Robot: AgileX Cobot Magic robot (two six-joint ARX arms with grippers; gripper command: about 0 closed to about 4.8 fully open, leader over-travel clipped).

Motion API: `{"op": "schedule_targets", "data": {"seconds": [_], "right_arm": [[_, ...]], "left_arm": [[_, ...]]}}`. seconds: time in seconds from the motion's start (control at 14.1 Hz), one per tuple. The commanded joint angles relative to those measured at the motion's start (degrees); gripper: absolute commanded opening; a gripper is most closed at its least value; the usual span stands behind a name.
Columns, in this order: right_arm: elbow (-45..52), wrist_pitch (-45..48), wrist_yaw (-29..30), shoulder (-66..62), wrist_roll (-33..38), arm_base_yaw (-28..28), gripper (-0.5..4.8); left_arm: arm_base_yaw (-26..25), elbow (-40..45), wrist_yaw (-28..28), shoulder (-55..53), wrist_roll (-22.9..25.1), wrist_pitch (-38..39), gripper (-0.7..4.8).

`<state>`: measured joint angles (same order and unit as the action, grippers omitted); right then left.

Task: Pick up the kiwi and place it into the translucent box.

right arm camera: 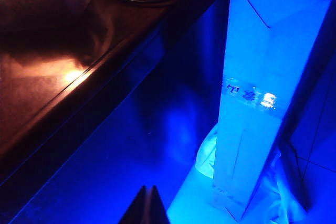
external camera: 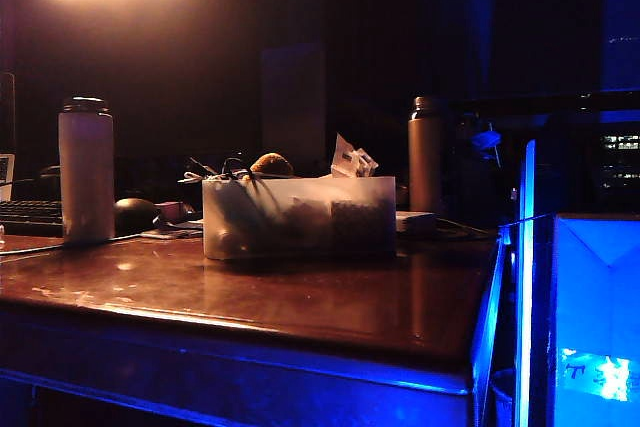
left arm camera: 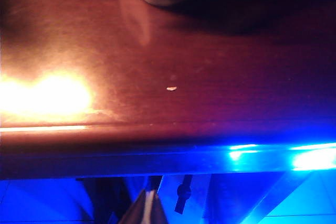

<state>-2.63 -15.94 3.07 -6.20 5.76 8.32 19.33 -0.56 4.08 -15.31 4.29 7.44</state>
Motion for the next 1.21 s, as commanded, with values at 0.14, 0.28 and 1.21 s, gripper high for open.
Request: {"op": "schedule_targets", "data": {"seconds": [0.14,0.28,1.21], "right_arm": [[0.02,-0.11,0.28,0.00,0.24,0.04,-0.01],[0.02,-0.11,0.28,0.00,0.24,0.04,-0.01],[1.70,5.33,0.07,6.08,0.24,-3.19,-0.01]], "left_arm": [[-0.02,0.04,-0.24,-0.02,0.17,-1.11,-0.03],[-0.02,0.04,-0.22,-0.02,0.20,-1.11,-0.03],[-13.14,0.22,-0.17,14.27,0.17,0.83,-0.03]]}}
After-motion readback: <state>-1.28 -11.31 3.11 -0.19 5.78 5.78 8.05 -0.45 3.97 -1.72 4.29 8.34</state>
